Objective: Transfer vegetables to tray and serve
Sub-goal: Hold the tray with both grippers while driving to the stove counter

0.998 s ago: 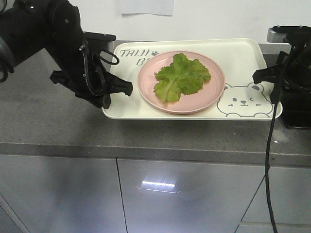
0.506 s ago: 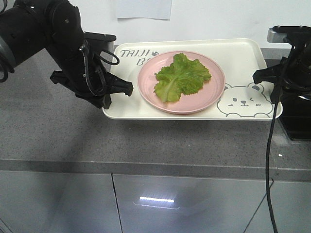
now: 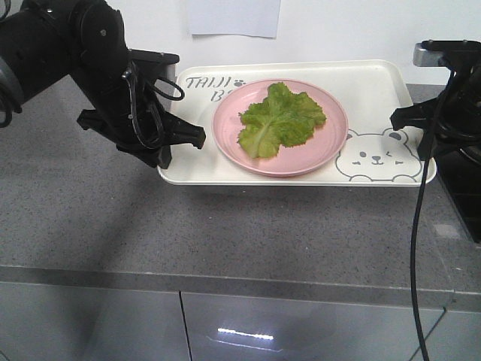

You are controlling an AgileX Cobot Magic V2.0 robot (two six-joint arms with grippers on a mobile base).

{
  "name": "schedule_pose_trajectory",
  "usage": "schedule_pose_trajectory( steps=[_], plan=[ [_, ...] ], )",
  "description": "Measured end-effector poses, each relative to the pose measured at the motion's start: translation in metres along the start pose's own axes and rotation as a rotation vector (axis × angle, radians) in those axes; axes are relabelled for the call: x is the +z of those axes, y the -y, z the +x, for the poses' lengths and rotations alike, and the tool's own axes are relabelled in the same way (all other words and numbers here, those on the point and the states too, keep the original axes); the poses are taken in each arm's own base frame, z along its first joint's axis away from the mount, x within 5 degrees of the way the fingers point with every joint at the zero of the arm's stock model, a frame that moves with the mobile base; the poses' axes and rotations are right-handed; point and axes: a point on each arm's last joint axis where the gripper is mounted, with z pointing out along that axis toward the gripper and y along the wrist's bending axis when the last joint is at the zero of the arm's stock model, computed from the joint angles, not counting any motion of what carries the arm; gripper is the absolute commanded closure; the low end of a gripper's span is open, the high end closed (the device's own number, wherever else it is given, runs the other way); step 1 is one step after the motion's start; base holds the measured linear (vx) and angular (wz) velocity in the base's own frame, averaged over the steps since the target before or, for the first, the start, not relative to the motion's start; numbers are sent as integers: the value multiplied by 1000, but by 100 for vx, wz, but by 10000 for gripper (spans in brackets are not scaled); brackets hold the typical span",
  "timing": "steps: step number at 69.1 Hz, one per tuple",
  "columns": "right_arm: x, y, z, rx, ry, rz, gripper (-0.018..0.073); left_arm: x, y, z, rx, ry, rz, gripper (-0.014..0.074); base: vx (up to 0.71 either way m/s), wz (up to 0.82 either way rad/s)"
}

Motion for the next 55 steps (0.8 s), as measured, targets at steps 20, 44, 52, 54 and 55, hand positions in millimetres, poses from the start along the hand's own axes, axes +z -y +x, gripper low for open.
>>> schedule_pose_trajectory(
  steps=[20, 44, 52, 54, 55],
  plan=[
    [0, 0, 0, 0, 0, 0, 565, 0, 0, 0, 0, 0, 0, 602, 6, 1],
    [0, 0, 0, 0, 0, 0, 565, 0, 0, 0, 0, 0, 0, 602, 5, -2],
    [0, 0, 0, 0, 0, 0, 565, 0, 0, 0, 0, 0, 0, 602, 5, -2],
    [0, 0, 0, 0, 0, 0, 565, 0, 0, 0, 0, 0, 0, 602, 6, -3],
    [0, 0, 0, 0, 0, 0, 565, 0, 0, 0, 0, 0, 0, 602, 6, -4]
  ],
)
